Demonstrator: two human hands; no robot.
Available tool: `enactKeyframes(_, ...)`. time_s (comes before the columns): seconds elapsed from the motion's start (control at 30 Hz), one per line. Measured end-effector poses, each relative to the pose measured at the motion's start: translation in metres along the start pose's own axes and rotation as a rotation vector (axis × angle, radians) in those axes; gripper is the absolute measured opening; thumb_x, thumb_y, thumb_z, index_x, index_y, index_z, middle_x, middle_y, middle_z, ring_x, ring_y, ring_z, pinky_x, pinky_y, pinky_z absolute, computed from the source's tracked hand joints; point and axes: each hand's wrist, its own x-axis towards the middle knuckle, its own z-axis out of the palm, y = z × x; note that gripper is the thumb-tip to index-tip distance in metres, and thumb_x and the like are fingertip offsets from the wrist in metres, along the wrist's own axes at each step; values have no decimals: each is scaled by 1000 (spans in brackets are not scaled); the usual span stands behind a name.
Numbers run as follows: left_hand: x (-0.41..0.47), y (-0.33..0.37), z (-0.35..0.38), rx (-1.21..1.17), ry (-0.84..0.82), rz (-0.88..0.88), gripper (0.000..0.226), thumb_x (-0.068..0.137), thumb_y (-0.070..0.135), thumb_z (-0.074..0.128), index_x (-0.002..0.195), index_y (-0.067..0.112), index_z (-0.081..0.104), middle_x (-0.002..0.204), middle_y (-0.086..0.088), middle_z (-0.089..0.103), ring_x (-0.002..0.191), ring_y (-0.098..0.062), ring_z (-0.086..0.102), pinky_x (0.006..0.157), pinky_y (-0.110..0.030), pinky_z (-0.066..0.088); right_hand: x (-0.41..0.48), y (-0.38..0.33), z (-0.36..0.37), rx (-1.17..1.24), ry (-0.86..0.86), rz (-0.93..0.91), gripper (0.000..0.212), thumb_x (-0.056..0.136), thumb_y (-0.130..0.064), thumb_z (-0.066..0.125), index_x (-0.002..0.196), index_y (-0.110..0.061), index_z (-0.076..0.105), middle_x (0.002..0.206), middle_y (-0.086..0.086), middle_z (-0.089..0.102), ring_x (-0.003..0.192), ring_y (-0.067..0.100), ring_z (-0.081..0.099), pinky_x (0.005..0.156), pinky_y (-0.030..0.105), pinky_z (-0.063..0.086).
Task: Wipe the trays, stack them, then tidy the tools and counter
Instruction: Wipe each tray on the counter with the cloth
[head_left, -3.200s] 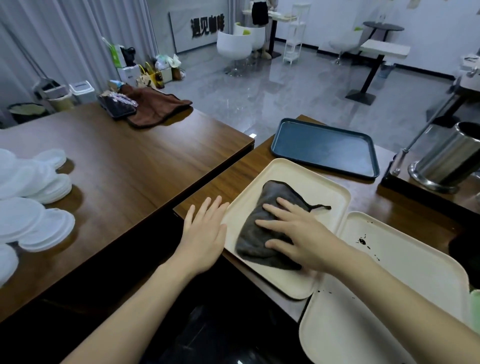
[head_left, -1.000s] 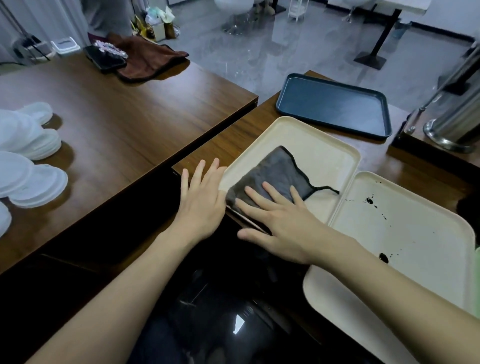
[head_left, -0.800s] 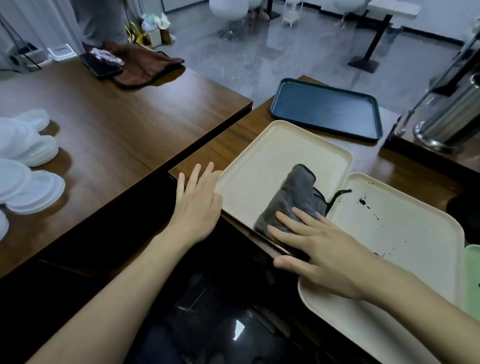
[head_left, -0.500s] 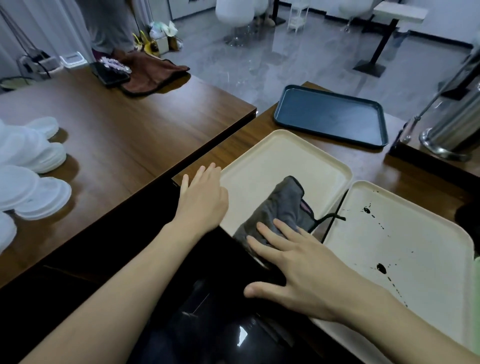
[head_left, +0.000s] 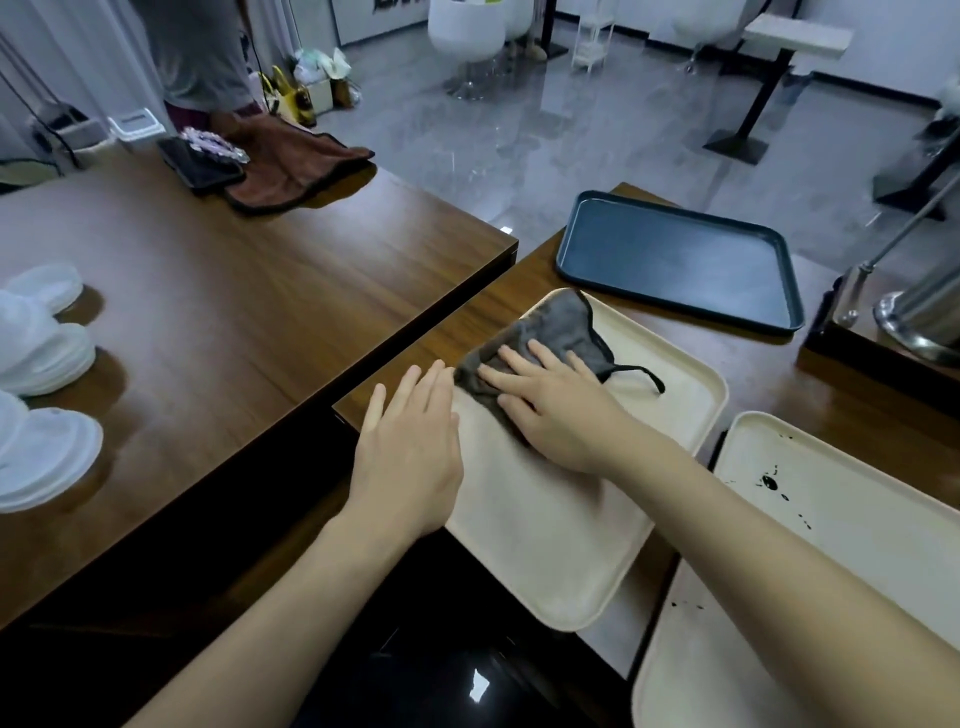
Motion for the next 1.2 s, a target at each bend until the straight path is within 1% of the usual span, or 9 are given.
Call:
enactKeyframes(0.13, -1, 5, -8, 23, -40, 7, 81, 89, 53, -5, 162, 23, 9, 170, 5, 12, 158, -19, 6, 126, -45, 8, 16, 31, -5, -82, 101, 147, 51, 108, -41, 21, 159, -32, 20, 169, -3, 13, 155, 25, 10, 124, 49, 8)
enactKeyframes(0.27, -1, 8, -9, 52, -46, -9, 81, 87, 53, -4, 162, 25, 7, 171, 6, 10, 158, -19, 4, 126, -44, 6, 31, 52, -15, -71, 130, 217, 51, 108, -37, 20, 158, -26, 23, 168, -1, 16, 153, 25, 15, 125, 46, 12)
enactKeyframes(0.4, -2, 7, -7, 55, -25, -8, 78, 91, 51, -4, 162, 24, 11, 170, 4, 15, 158, -21, 9, 126, -44, 10, 23, 41, -10, -86, 118, 228, 51, 108, -37, 21, 157, -25, 23, 167, 1, 18, 152, 28, 17, 124, 50, 12)
enactKeyframes(0.63, 0, 1, 4, 42, 22, 10, 62, 107, 44, 18, 163, 18, 13, 170, 0, 18, 157, -23, 13, 125, -47, 14, -89, -12, 15, -102, -83, 18, 56, 108, -35, 31, 161, -29, 13, 169, 1, 11, 155, 29, 7, 124, 48, 6)
enactKeyframes(0.7, -1, 0, 4, 42, 24, 11, 61, 107, 43, 19, 162, 18, 14, 169, -1, 19, 157, -23, 14, 125, -47, 15, -119, -21, 22, -117, -103, -59, 54, 107, -34, 32, 160, -29, 20, 167, 1, 19, 154, 31, 14, 123, 49, 13)
enactKeyframes(0.8, 0, 2, 1, 44, 20, 10, 61, 107, 43, 19, 163, 18, 13, 170, -1, 17, 157, -24, 13, 125, -48, 14, -143, -20, 21, -152, -103, -80, 57, 102, -41, 17, 155, -30, 32, 162, -2, 33, 150, 29, 29, 120, 44, 24)
enactKeyframes(0.9, 0, 4, -2, 55, 0, 2, 62, 107, 44, 18, 163, 18, 10, 171, -1, 13, 157, -24, 10, 126, -48, 13, -153, -18, 15, -84, -126, -97, 65, 97, -50, 7, 156, -37, 31, 166, -10, 23, 155, 20, 13, 126, 40, 12)
enactKeyframes(1.0, -1, 6, -3, 69, 5, 1, 61, 107, 43, 17, 163, 18, 9, 171, -1, 12, 158, -23, 9, 127, -48, 13, -166, -29, 14, 21, -131, -155, 60, 98, -56, 18, 151, -41, 40, 164, -19, 19, 155, 8, 1, 126, 33, 0)
enactKeyframes(1.2, 0, 3, 1, 58, 14, 13, 58, 109, 39, 21, 162, 15, 14, 170, -2, 16, 157, -25, 12, 126, -50, 16, -175, 0, 7, 20, -102, -115, 62, 97, -72, 11, 138, -52, 53, 157, -27, 31, 153, 1, 6, 126, 31, 10)
